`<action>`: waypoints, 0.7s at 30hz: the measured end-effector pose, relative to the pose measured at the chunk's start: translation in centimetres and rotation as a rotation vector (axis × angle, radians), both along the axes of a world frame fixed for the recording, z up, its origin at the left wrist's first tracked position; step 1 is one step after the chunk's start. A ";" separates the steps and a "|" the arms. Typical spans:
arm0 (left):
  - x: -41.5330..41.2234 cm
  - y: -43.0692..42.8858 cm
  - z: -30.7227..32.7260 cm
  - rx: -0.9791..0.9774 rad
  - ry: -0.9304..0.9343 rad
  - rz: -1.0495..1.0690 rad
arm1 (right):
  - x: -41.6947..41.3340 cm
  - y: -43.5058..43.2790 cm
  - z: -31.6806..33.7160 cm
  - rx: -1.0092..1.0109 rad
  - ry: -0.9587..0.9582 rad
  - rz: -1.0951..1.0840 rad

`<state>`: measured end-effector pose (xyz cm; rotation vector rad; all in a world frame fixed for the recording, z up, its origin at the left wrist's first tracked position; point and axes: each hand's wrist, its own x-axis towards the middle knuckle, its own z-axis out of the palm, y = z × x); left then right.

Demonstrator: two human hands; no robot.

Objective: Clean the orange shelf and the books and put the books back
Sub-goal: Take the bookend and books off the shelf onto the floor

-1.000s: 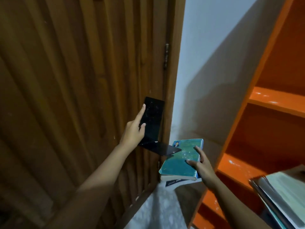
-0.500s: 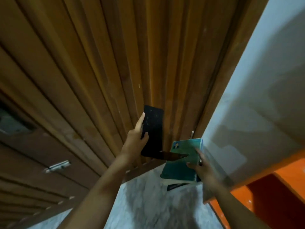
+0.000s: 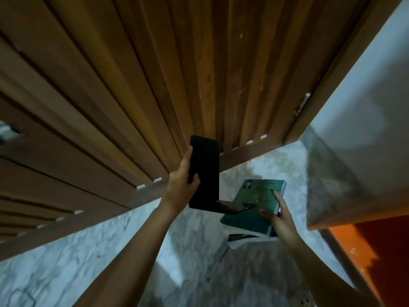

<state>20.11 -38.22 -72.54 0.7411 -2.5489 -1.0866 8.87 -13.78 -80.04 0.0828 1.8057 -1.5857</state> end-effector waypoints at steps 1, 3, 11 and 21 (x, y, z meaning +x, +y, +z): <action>0.3 0.0 -2.2 0.003 0.001 0.006 | 0.1 0.0 -2.2 -0.009 -0.001 0.012; 0.6 -0.3 -6.4 0.050 0.020 0.011 | 0.1 -0.1 -6.2 -0.023 0.001 0.036; 0.5 -0.4 -17.8 0.139 0.029 0.088 | -1.4 -2.0 -18.3 0.014 0.123 0.083; 1.4 -0.2 -25.3 0.035 -0.035 0.113 | -2.7 -1.2 -23.9 -0.015 0.120 0.103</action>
